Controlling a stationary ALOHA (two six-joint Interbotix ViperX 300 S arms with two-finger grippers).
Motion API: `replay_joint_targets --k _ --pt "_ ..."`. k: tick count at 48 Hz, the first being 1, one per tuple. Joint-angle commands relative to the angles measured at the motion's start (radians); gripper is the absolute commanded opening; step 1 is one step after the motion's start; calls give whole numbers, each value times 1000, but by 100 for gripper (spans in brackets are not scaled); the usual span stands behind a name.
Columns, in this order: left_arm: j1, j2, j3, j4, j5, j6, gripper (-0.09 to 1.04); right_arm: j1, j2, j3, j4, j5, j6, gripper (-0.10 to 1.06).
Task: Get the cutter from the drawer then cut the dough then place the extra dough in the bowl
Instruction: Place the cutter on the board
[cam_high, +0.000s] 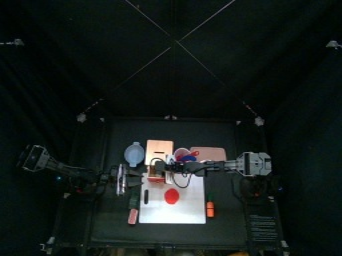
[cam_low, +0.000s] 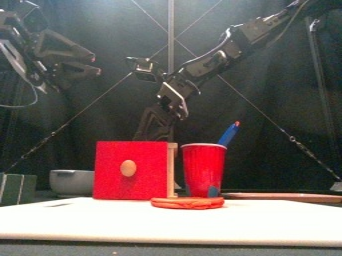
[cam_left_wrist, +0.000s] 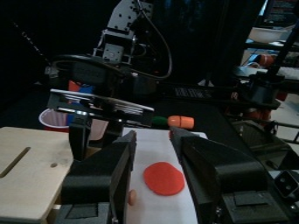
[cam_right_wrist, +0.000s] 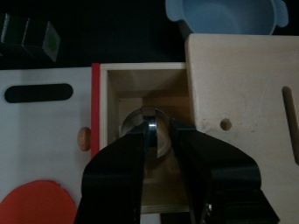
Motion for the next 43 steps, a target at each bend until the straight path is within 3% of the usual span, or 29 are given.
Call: replay_joint_targets --k 1,24,43 --pt "2 -2 -9 -8 -6 -2 77 -6 -15 -17 9 6 -2 67" --pt "2 0 -6 -23 -6 -2 77 -5 -26 -26 37 6 -3 75" --pt "2 0 2 -63 -6 -2 77 -6 -15 -28 37 31 -3 74"
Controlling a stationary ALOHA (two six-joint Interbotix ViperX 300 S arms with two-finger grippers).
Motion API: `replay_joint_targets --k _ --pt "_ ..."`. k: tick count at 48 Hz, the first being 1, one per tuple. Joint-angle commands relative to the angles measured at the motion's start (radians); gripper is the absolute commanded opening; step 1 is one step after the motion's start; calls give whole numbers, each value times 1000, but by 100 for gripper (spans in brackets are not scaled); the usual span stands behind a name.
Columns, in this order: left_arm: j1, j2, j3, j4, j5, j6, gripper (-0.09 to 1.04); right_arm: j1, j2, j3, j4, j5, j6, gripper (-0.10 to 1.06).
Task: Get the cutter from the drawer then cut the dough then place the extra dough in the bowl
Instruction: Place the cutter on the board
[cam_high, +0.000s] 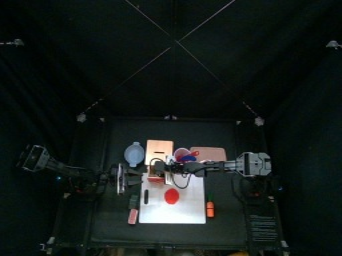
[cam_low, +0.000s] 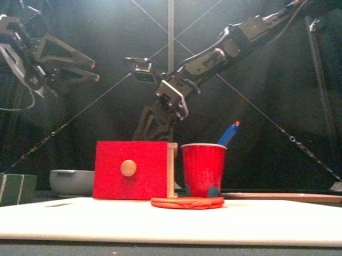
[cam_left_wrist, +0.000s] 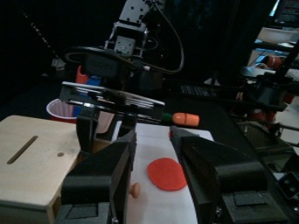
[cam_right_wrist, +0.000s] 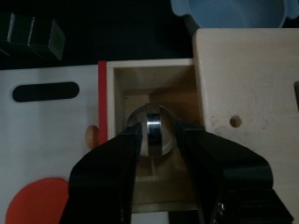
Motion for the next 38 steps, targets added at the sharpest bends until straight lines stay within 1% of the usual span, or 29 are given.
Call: replay_joint_targets --k 1,10,16,22,26,31,34,38 --pt "2 0 -8 -17 -6 2 77 -6 -15 -18 2 9 3 74" --pt "2 0 -5 -34 -6 2 77 -5 -11 -18 2 20 0 71" --pt "5 -2 -3 -34 -6 2 77 -3 -11 -18 -3 26 -3 64" --pt "14 -2 0 -38 -5 2 77 -3 -11 -21 -8 26 -14 55" --pt "17 0 3 -49 -3 2 77 0 -17 -25 -14 26 -15 52" --pt "18 0 8 -66 -2 2 77 6 -26 -38 -28 28 -14 51" --pt "20 0 9 -74 -2 2 77 17 -34 -46 -40 26 -15 51" --pt "21 0 12 -83 -2 3 77 29 -44 -58 -74 28 -8 51"
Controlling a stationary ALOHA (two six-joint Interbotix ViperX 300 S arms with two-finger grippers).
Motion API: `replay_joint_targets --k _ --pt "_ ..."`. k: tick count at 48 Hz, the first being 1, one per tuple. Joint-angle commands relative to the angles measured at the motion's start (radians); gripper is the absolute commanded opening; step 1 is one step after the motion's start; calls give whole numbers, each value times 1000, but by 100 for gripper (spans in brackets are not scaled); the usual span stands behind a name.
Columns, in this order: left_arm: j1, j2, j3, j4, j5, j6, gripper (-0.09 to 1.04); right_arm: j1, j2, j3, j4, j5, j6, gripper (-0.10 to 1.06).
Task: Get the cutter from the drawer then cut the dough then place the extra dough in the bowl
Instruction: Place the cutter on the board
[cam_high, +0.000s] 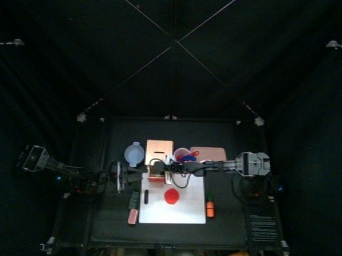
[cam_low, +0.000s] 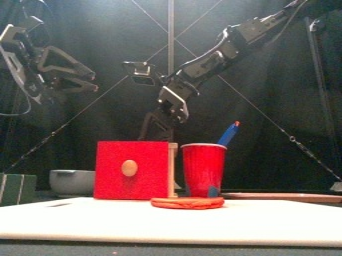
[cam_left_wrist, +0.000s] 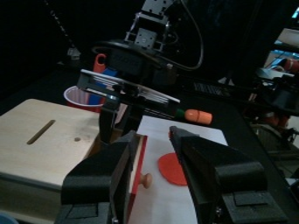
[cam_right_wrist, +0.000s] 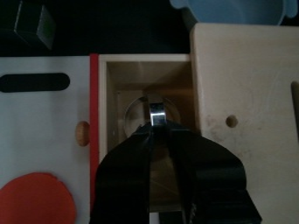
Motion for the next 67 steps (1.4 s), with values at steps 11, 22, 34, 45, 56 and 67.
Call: replay_joint_targets --k 11,22,34,45,56,67 --pt "12 2 -6 -15 0 2 77 29 -101 -54 -109 2 14 51" --pt "35 0 -6 -17 15 2 77 29 -184 -29 -121 8 14 51" --pt "51 2 -5 -17 31 2 77 34 -319 81 -130 29 14 51" --pt "69 0 -9 -17 40 6 77 83 -500 313 -126 57 18 51" --pt "109 3 -28 -14 40 6 77 156 -604 531 -121 29 20 51" --pt "144 21 -60 15 38 8 77 178 -603 620 -86 -29 37 51"
